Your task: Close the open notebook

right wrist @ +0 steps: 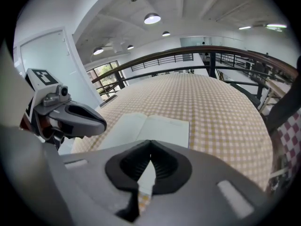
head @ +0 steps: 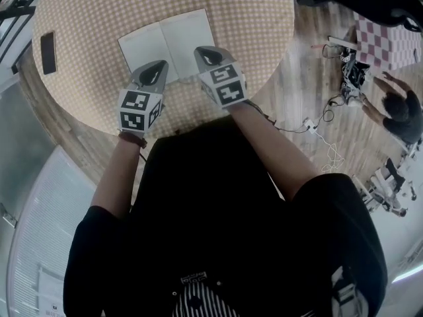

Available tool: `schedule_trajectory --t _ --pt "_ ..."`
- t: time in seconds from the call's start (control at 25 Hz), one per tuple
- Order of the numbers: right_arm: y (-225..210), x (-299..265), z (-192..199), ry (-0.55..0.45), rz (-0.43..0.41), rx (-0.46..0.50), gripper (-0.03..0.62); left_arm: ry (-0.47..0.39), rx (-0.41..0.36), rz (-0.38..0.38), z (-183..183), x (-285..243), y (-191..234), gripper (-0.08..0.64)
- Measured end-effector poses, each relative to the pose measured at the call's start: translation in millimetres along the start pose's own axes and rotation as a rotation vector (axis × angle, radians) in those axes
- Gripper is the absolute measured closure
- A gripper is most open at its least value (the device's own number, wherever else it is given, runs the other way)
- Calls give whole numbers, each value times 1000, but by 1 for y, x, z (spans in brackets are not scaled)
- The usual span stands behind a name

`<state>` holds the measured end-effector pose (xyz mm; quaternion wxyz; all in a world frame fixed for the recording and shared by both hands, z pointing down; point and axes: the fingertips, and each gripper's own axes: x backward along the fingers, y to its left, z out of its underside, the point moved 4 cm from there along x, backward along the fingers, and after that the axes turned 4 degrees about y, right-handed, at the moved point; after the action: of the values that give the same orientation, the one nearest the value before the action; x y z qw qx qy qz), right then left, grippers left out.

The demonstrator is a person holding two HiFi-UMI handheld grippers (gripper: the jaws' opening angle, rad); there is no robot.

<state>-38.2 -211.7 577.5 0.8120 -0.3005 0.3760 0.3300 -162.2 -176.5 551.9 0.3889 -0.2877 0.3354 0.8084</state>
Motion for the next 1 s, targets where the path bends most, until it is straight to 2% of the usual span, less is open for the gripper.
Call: schedule_trajectory --t 0.24,0.4,0.44,0.68,0.84,1.0 --pt "-30 -10 29 72 40 -62 589 50 -38 46 6 -27 -10 557" --pt "-42 -15 46 133 60 -77 586 120 -77 73 21 -49 -11 557" --pt "-44 -15 49 139 53 -87 553 134 -76 74 24 -54 -11 557" --pt "-50 -19 70 182 17 -133 513 178 -79 80 33 -77 -13 557" --pt "-54 -29 84 236 -4 -174 494 188 -100 59 46 -88 -3 557" --pt "-57 -31 88 249 -9 -188 482 149 -117 77 57 -91 1 557"
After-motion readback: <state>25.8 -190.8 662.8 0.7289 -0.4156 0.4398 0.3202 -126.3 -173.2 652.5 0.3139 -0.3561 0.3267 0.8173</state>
